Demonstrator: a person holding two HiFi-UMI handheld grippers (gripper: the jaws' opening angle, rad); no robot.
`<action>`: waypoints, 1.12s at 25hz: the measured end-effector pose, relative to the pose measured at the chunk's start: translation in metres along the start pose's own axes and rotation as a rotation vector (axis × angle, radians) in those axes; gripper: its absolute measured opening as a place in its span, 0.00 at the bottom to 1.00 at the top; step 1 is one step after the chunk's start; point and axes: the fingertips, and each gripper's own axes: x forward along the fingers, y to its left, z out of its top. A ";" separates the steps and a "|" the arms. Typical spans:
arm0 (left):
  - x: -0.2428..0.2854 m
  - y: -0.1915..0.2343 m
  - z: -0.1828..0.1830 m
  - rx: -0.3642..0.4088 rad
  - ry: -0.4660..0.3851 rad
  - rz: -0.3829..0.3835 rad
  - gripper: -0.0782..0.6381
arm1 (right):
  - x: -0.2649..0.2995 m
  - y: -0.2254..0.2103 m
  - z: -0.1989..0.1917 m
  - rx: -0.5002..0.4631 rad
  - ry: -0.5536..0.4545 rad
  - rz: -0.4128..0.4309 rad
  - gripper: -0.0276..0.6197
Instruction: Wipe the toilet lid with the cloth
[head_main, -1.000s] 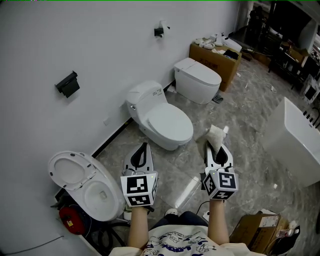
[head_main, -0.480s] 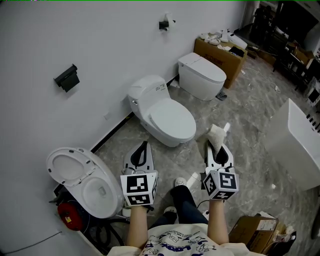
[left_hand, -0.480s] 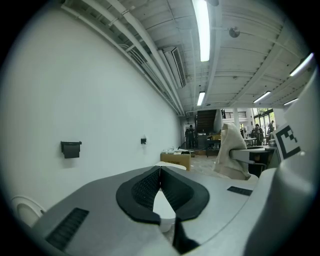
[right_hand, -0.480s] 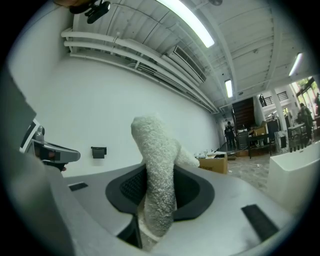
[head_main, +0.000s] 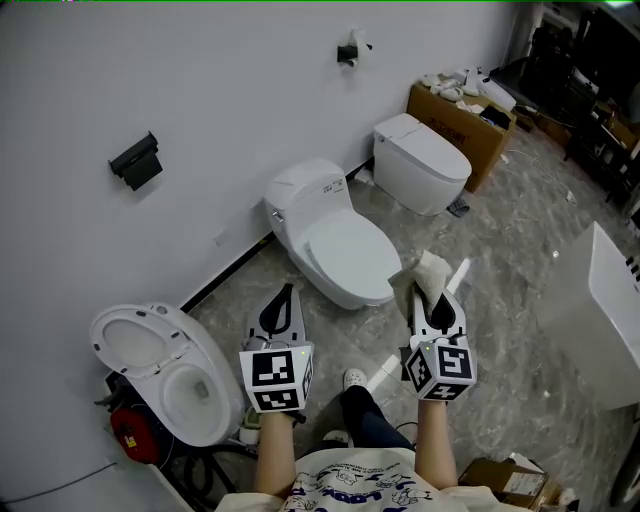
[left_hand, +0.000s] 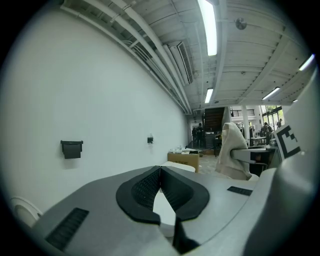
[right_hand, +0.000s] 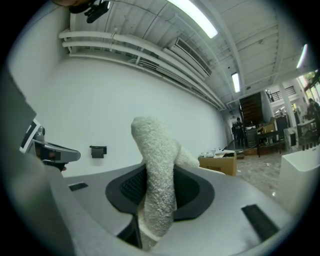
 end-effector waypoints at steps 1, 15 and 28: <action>0.011 0.002 0.002 -0.003 0.002 0.008 0.12 | 0.012 -0.003 0.002 -0.001 0.002 0.008 0.23; 0.163 0.013 0.037 -0.011 0.000 0.095 0.12 | 0.176 -0.060 0.028 -0.003 -0.009 0.093 0.23; 0.228 0.015 0.035 -0.023 0.040 0.135 0.12 | 0.248 -0.091 0.021 0.017 0.021 0.119 0.23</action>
